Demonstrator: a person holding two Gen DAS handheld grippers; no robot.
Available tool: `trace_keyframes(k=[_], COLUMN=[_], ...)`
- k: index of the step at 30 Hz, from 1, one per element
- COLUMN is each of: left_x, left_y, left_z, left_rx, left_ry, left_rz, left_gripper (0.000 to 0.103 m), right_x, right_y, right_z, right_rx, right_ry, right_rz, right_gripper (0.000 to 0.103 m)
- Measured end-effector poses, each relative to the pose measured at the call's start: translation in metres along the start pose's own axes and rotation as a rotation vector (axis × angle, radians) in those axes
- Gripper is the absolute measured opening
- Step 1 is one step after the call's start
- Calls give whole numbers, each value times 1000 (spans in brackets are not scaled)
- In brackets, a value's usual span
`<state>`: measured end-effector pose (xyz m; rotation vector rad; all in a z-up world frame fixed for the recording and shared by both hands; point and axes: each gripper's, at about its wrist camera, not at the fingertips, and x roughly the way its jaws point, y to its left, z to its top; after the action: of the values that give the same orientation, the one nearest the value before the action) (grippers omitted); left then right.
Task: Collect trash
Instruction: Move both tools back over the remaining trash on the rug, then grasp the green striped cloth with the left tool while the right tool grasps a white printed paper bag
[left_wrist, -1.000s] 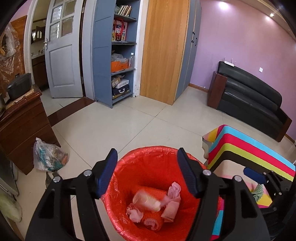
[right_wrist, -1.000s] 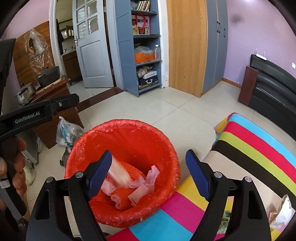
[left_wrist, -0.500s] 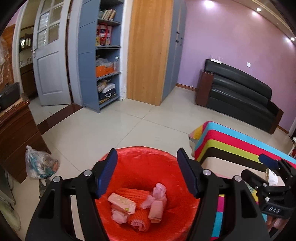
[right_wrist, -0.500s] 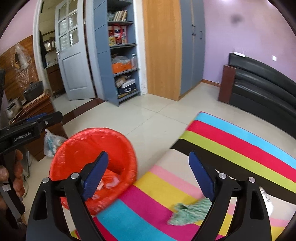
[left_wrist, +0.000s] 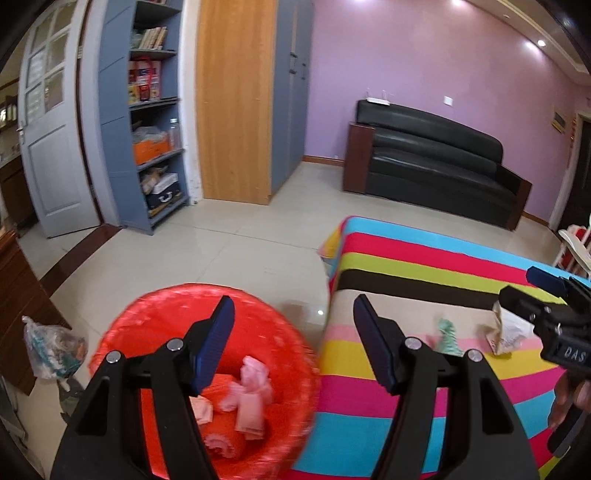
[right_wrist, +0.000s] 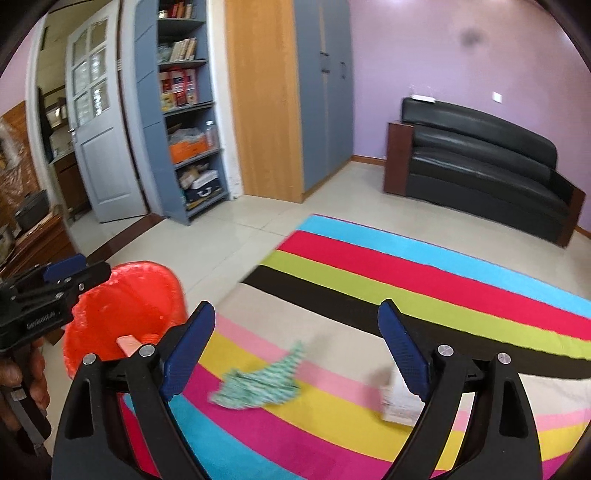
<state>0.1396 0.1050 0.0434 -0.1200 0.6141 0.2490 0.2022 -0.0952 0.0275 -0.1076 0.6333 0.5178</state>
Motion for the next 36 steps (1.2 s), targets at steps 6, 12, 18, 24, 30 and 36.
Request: trace_keyframes(k=[6,12,18,24,30,36], left_x=[14,26,47,58,71,85], left_y=[-44,-78,-102,-118,-133,-141], left_z=[-7,-21,-36,-45,-52,-58], left_rx=[37,87,137,177,211,237], left_ry=[24,56,119,155,201,245], left_rz=[-83,-151,-204,-239,-270,-262], left_gripper=[64,59,58,55,54,46], right_x=[-2,-3,4,7,9,13], right_y=[-40,-66,-79,-88,-90,-94], right_z=[-15,-25,-32,-34,-38,-44], right_rx=[53,83,107,116,112,109], right_ry=[18,30,68,92,113,147], right_rz=[-56,-85,-106,-138,-161,-173], right_gripper=[85,85,84,85,84,85])
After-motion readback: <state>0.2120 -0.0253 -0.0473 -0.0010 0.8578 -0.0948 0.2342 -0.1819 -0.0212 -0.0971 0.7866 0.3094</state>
